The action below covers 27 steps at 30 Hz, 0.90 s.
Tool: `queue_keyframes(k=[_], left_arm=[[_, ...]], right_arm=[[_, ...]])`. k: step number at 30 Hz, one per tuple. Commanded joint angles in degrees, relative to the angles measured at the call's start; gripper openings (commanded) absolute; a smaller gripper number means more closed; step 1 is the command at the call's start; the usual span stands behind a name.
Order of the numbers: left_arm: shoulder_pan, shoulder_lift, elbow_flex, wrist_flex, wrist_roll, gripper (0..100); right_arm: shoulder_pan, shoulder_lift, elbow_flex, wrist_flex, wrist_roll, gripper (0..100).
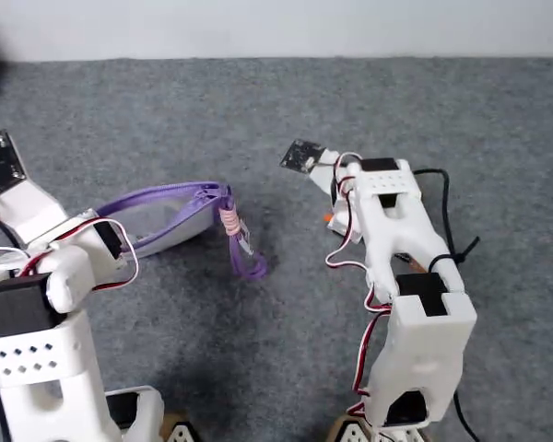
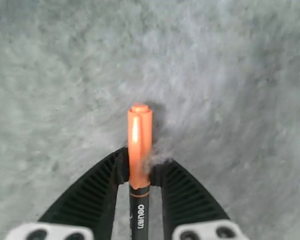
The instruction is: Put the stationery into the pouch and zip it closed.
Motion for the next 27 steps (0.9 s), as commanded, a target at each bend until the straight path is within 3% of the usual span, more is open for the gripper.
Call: queue_keyframes(k=[1, 11, 19, 27], left_arm=[[0.00, 0.09, -0.92, -1.76, 0.79, 1], [0.09, 0.09, -0.92, -1.76, 0.79, 1], [0.09, 0.09, -0.92, -1.76, 0.79, 1], [0.09, -0.18, -0.92, -1.76, 0.79, 1]], right_arm=[[0.40, -3.65, -5.10, 5.93, -6.77, 0.7], [-4.00, -17.98, -5.27, 21.23, -18.90, 0.8], [-14.29, -31.87, -5.27, 29.85, -33.49, 0.8], [-19.30, -44.79, -5.27, 30.90, -45.10, 0.8]])
